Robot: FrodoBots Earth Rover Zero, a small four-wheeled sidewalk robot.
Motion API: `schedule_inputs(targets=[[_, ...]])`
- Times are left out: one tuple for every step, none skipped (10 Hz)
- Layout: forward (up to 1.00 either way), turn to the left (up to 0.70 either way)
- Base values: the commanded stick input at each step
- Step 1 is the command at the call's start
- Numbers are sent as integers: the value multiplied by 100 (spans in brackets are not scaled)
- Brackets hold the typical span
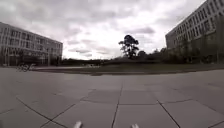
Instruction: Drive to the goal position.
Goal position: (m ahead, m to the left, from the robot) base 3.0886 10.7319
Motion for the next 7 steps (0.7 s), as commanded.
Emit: schedule_inputs(targets=[[0, 23], [0, 39], [0, 59], [0, 70], [0, 70], [0, 70], [0, 70]])
